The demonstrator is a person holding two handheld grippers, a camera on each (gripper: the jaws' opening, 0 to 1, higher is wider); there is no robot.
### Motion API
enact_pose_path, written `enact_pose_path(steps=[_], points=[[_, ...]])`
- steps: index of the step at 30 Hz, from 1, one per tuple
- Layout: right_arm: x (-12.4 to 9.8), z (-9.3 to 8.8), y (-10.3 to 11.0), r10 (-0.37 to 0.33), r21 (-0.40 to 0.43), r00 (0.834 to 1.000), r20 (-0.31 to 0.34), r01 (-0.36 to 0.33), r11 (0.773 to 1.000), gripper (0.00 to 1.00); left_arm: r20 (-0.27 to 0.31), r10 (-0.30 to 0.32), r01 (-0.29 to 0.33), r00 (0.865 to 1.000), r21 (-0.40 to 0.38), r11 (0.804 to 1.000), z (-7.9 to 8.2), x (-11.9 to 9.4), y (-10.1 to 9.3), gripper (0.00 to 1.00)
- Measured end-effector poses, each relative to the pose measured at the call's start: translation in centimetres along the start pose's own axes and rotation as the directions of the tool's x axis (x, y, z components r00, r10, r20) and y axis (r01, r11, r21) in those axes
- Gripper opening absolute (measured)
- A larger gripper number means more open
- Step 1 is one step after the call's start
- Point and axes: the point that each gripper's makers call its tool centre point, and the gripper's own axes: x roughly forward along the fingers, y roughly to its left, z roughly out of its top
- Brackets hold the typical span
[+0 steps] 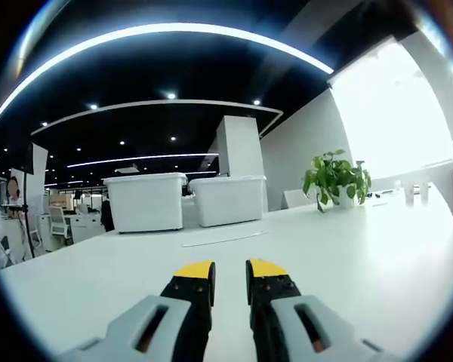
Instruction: Clamp the fixed fixture on the desktop, loosen the retaining clip, secure it to the edge of the desk, and tighten the retaining clip.
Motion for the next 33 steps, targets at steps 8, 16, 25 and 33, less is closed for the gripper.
enact_pose_path(steps=[8, 16, 25, 33], points=[[0.1, -0.1, -0.2, -0.005, 0.005, 1.0, 0.001, 0.005, 1.0, 0.03, 0.0, 0.0, 0.0, 1.0, 0.001, 1.0, 0.0, 0.0, 0.0, 0.16], [0.3, -0.2, -0.5, -0.011, -0.013, 1.0, 0.001, 0.011, 1.0, 0.03, 0.002, -0.003, 0.003, 1.0, 0.0, 1.0, 0.0, 0.0, -0.1, 0.16], [0.7, -0.4, -0.9, -0.019, -0.022, 1.0, -0.01, 0.019, 1.0, 0.03, 0.001, -0.002, 0.002, 1.0, 0.001, 1.0, 0.0, -0.1, -0.1, 0.16], [0.9, -0.5, -1.1, -0.014, 0.006, 1.0, -0.011, 0.014, 1.0, 0.03, 0.001, -0.003, 0.003, 1.0, 0.0, 1.0, 0.0, -0.1, -0.1, 0.16]])
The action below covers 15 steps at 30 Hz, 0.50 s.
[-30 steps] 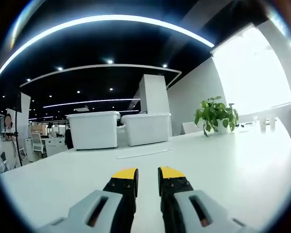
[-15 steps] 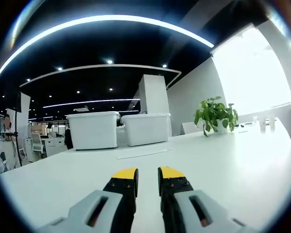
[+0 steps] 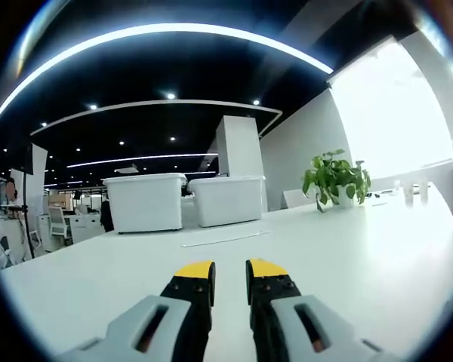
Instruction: Clamp the fixed fixture on the desktop, loosen the retaining clip, secure it to the edge of the desk, and tighten the retaining clip.
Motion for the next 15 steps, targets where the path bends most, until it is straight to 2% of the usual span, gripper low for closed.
enact_pose_path(steps=[15], points=[[0.11, -0.01, 0.06, 0.006, 0.005, 1.0, -0.004, -0.006, 1.0, 0.04, 0.003, -0.005, 0.005, 1.0, -0.001, 1.0, 0.06, 0.02, -0.14, 0.16]])
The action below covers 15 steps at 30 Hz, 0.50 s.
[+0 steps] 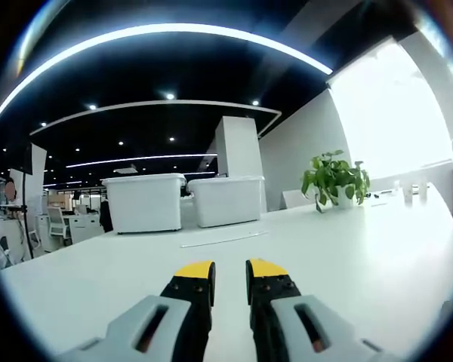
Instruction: Clamp the fixed fixture on the desktop, loosen the retaining clip, secure it to the edge of the desk, and tighten the retaining clip.
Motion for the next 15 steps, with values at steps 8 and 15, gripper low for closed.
enact_pose_path(steps=[8, 15], points=[[0.0, 0.0, 0.0, 0.004, -0.009, 1.0, 0.002, -0.004, 1.0, 0.05, -0.001, -0.015, 0.015, 1.0, 0.004, 1.0, 0.0, 0.0, -0.3, 0.16], [-0.3, 0.0, 0.1, 0.016, 0.004, 1.0, 0.014, -0.016, 1.0, 0.09, 0.029, -0.069, 0.069, 0.997, -0.02, 0.997, 0.7, -0.3, -1.4, 0.17]])
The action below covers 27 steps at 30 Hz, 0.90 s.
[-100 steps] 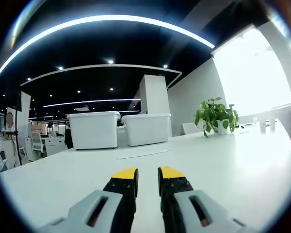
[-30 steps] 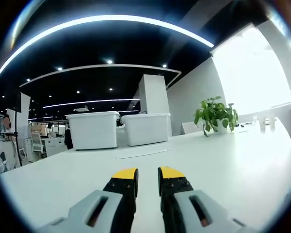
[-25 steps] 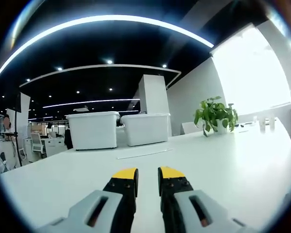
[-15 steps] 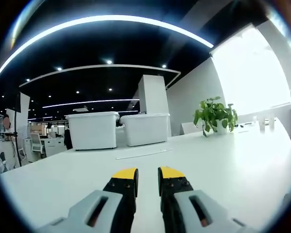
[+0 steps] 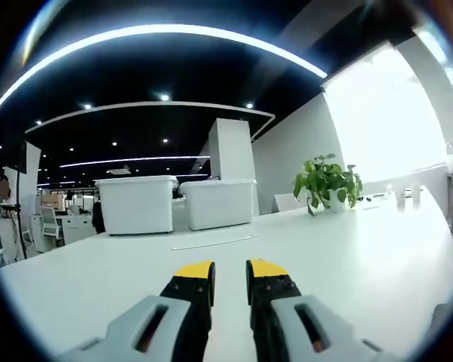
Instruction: Clamp the fixed fixture on the desktop, loosen the retaining clip, secure it to the edge of the desk, and tighten the retaining clip.
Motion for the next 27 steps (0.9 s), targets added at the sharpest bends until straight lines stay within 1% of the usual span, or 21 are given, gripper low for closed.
enact_pose_path(steps=[4, 8, 12, 13, 14, 15, 16, 19, 22, 25, 27], points=[[-0.1, 0.0, -0.1, -0.011, -0.012, 1.0, -0.002, 0.011, 1.0, 0.09, 0.022, -0.034, 0.034, 0.999, -0.022, 0.999, 0.5, -0.1, -0.7, 0.17], [-0.2, 0.0, -0.1, -0.009, 0.0, 1.0, 0.001, 0.009, 1.0, 0.09, 0.031, -0.067, 0.068, 0.997, -0.023, 0.997, 0.7, -0.1, -1.4, 0.17], [-0.2, 0.0, -0.1, -0.016, 0.001, 1.0, 0.005, 0.016, 1.0, 0.1, 0.037, -0.12, 0.121, 0.992, -0.035, 0.992, 0.9, -0.5, -2.4, 0.17], [-0.2, 0.0, -0.1, -0.017, 0.001, 1.0, 0.005, 0.017, 1.0, 0.1, 0.035, -0.139, 0.14, 0.99, -0.032, 0.99, 0.8, -0.7, -2.8, 0.17], [-0.2, 0.0, -0.1, -0.018, -0.001, 1.0, 0.007, 0.018, 1.0, 0.1, 0.03, -0.155, 0.156, 0.987, -0.052, 0.986, 0.8, -0.9, -3.2, 0.17], [-0.2, 0.0, -0.1, -0.019, 0.0, 1.0, 0.008, 0.019, 1.0, 0.1, 0.02, -0.172, 0.173, 0.985, -0.054, 0.983, 0.6, -1.0, -3.5, 0.17], [-0.2, 0.0, -0.1, -0.021, 0.001, 1.0, 0.011, 0.021, 1.0, 0.1, -0.005, -0.217, 0.217, 0.976, -0.049, 0.975, 0.3, -1.6, -4.3, 0.17], [-0.1, 0.0, 0.1, -0.022, -0.016, 1.0, 0.011, 0.022, 1.0, 0.13, 0.021, -0.264, 0.265, 0.964, -0.079, 0.961, 1.0, -2.8, -5.3, 0.17], [-0.2, 0.0, 0.9, 0.0, -0.036, 1.0, 0.007, 0.0, 0.999, 0.2, 0.029, -0.289, 0.291, 0.957, -0.101, 0.952, 1.4, -3.8, -5.9, 0.17], [-0.3, 0.0, 1.4, -0.002, -0.069, 1.0, 0.008, 0.003, 0.998, 0.21, 0.046, -0.311, 0.314, 0.949, -0.127, 0.941, 1.9, -4.6, -6.5, 0.17], [-0.3, 0.0, 1.2, -0.007, -0.083, 1.0, 0.008, 0.008, 0.997, 0.21, 0.058, -0.329, 0.334, 0.943, -0.136, 0.933, 2.2, -5.3, -7.1, 0.17]])
